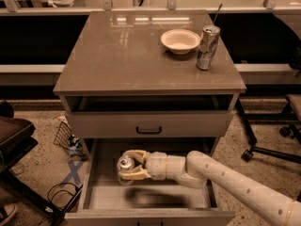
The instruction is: Place 7up can into middle drawer
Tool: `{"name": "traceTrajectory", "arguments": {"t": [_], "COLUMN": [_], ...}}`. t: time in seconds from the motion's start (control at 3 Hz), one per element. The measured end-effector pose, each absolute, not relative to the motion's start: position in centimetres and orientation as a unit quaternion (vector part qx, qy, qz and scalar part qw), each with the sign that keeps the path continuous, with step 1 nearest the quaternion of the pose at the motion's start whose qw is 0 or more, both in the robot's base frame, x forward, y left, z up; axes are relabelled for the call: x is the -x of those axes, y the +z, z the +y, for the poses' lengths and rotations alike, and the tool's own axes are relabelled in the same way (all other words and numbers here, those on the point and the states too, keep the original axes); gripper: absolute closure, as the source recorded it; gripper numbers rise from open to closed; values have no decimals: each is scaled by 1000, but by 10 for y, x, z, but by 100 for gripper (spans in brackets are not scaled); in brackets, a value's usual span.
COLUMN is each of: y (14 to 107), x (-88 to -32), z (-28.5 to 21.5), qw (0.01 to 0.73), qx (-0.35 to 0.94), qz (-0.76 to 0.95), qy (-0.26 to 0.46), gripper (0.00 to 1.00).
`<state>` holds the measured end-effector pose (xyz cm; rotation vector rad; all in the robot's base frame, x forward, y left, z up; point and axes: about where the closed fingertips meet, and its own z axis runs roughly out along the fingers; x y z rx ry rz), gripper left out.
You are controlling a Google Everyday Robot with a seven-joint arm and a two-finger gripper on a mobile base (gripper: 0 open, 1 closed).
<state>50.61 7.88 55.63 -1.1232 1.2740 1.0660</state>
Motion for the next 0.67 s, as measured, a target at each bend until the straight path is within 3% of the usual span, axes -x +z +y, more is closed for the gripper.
{"name": "traceTrajectory", "arguments": {"t": [0.67], "y": [491], "x": [-515], "z": [101], "qw": [520], "qx": [484], "qz": [548], "qy": [442], "gripper": [100]}}
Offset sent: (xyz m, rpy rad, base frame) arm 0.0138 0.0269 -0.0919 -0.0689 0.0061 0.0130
